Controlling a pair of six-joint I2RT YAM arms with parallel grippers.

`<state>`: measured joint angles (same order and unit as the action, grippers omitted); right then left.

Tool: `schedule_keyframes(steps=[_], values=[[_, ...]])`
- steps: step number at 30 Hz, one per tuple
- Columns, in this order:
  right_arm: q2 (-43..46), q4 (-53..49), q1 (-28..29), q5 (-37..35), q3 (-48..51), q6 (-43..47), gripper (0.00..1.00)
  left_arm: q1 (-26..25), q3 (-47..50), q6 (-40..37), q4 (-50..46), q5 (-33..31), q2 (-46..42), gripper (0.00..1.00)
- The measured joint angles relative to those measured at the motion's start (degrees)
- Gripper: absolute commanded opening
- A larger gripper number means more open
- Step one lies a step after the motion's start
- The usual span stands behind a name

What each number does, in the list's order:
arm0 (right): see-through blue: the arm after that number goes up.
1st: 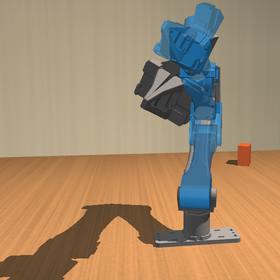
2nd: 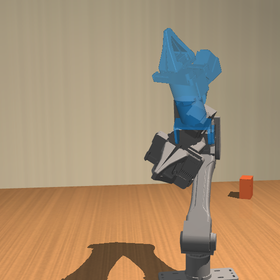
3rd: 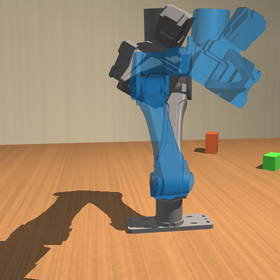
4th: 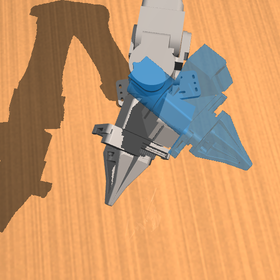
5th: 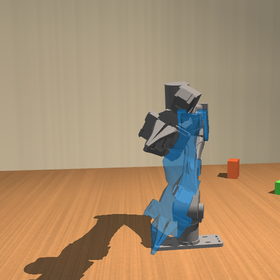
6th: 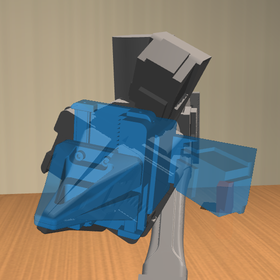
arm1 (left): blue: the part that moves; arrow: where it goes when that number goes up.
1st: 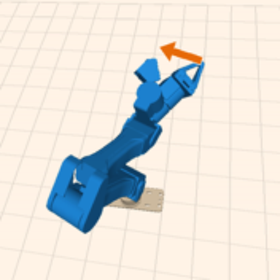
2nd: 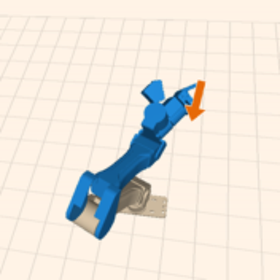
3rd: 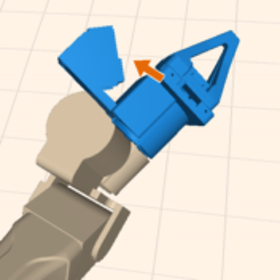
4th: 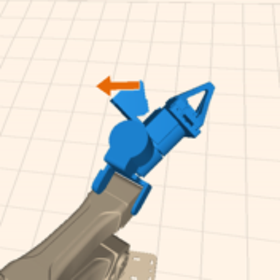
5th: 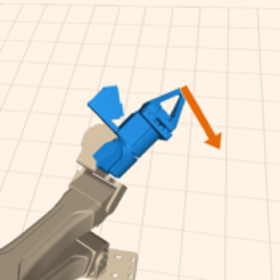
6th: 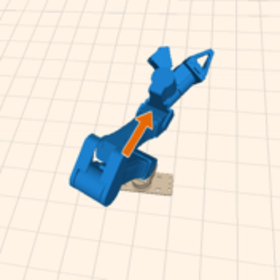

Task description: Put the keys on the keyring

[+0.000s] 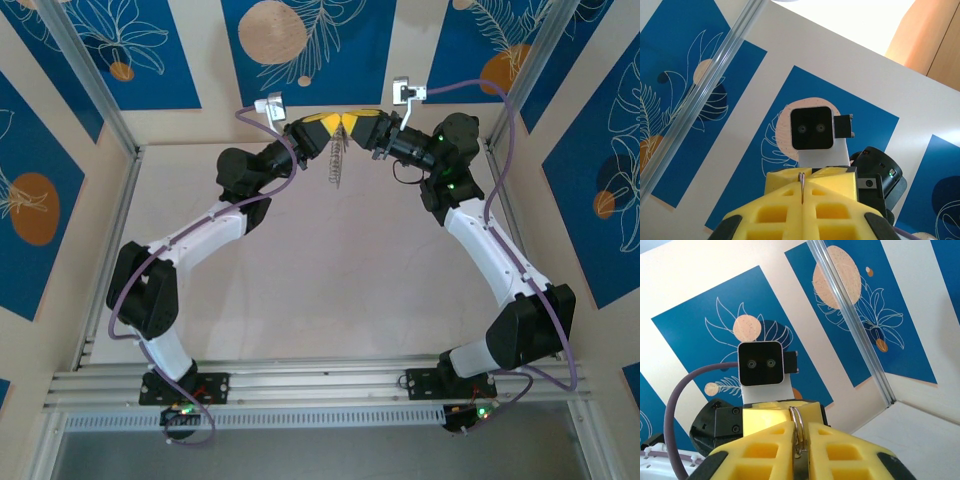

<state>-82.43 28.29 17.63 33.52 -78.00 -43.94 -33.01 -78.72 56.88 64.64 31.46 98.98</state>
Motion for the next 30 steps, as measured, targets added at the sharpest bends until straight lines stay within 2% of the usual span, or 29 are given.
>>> schedule_keyframes(steps=[5,9,15,17,22,30], values=[[0.0,0.0,0.0,0.0,0.0,0.0,0.0,0.0,-0.1,0.0,-0.3,0.0,0.0,0.0],[0.0,0.1,0.0,0.0,0.0,0.2,0.0,0.0,-0.3,0.0,-0.6,0.0,0.0,0.0],[0.0,-3.1,-0.6,0.7,-0.5,2.7,0.0,0.0,-0.4,-1.5,-2.0,0.9,-0.1,0.36],[0.0,-6.3,-1.3,1.7,-1.2,4.5,0.0,0.3,-0.3,-2.7,-3.3,1.7,-0.6,0.43],[0.0,-16.3,-4.2,4.8,-5.1,10.7,0.0,2.2,0.0,-6.1,-7.8,4.2,-4.0,0.49],[0.0,-30.7,-6.8,9.4,-8.8,20.6,0.0,5.2,-1.9,-13.4,-19.2,10.8,-7.5,0.51]])
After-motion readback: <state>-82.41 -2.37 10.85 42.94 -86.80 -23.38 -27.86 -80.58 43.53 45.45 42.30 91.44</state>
